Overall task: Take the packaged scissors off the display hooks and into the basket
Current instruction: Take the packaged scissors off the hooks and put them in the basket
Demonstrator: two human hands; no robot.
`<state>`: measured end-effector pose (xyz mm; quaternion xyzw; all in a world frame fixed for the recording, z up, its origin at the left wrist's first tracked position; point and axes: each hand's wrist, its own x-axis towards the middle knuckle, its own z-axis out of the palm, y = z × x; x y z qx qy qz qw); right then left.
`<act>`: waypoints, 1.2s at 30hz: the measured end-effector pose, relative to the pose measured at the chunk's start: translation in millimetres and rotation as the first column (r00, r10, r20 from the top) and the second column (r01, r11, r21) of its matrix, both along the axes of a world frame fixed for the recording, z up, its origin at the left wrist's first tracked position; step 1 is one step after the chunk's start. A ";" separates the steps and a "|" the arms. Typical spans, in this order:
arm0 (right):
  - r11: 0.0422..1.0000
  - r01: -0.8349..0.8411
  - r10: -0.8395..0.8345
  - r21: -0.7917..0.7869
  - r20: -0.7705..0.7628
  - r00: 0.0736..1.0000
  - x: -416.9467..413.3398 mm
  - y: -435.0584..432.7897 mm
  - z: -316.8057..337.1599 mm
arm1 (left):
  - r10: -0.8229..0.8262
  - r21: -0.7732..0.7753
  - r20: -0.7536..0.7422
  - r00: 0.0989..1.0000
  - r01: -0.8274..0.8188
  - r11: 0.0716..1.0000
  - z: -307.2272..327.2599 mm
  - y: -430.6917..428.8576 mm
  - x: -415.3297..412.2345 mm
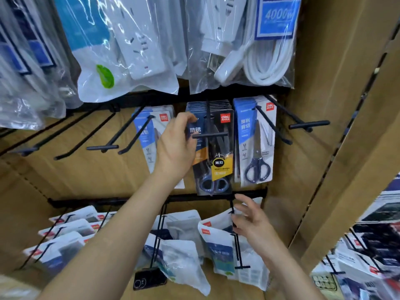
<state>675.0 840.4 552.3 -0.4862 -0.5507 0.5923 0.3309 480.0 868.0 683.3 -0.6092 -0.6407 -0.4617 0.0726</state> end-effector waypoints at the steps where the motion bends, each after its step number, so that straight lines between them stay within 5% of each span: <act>1: 0.999 -0.013 0.012 0.033 0.024 1.000 1.1 3.0 -1.1 | -0.002 0.019 0.003 1.000 0.002 1.000 -2.8 -2.6 -0.9; 11: 0.927 -0.260 0.192 0.271 0.253 0.948 -13.4 -1.0 15.1 | 0.130 -0.061 0.210 0.969 -0.120 0.991 -50.7 -127.5 -32.7; 18: 0.804 -0.531 0.448 0.266 0.317 0.836 -98.0 -67.9 24.3 | 0.403 -0.209 0.443 0.801 -0.345 0.915 -97.4 -270.1 -90.3; 27: 0.621 -0.753 0.690 0.216 0.304 0.657 -258.6 -238.1 -6.5 | 0.693 -0.330 0.503 0.517 -0.626 0.707 -132.9 -509.1 -173.8; 36: 0.278 -0.956 0.884 0.090 0.366 0.292 -411.7 -398.0 -68.0 | 0.905 -0.592 0.423 -0.046 -0.770 0.238 -212.9 -718.0 -225.4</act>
